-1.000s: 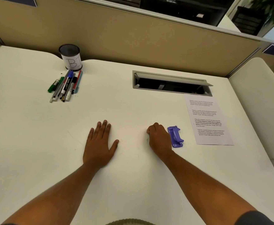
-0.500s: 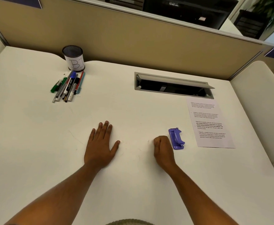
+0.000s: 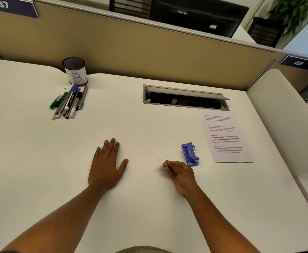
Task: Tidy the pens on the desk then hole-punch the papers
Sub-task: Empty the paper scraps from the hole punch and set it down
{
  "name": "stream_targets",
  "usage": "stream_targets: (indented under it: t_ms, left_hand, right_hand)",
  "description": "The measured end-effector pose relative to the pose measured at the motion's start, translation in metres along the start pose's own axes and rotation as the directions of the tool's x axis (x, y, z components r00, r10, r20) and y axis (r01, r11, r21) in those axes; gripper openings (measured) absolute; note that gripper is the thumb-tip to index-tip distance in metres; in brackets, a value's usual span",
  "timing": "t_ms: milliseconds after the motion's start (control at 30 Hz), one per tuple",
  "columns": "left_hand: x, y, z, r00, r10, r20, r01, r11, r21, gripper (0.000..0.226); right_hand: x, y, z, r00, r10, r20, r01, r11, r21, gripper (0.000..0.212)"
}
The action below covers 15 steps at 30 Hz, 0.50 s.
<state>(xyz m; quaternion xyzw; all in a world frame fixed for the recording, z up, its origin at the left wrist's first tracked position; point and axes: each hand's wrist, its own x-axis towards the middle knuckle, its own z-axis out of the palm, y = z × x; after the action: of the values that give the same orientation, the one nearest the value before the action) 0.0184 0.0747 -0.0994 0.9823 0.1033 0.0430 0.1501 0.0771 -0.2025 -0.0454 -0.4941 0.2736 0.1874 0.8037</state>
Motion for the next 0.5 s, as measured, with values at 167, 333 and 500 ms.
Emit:
stream_targets:
  t_ms: [167, 333, 500]
  left_hand:
    - [-0.001, -0.001, -0.003, 1.000, 0.021, 0.009, -0.020, 1.000, -0.021, 0.074]
    - [0.000, -0.007, -0.010, 0.999, 0.040, 0.015, -0.038, 0.994, -0.098, 0.077]
    - [-0.003, -0.034, -0.020, 0.998, -0.054, -0.042, 0.049, 0.992, -0.116, 0.078]
  right_hand:
    - [-0.004, -0.001, 0.006, 0.997, 0.075, 0.003, -0.074, 0.994, 0.085, 0.024]
    - [-0.003, -0.005, 0.017, 0.994, 0.102, 0.029, -0.103, 0.994, 0.026, 0.018]
    - [0.001, -0.008, 0.031, 0.990, 0.125, 0.061, -0.123, 0.992, -0.030, 0.019]
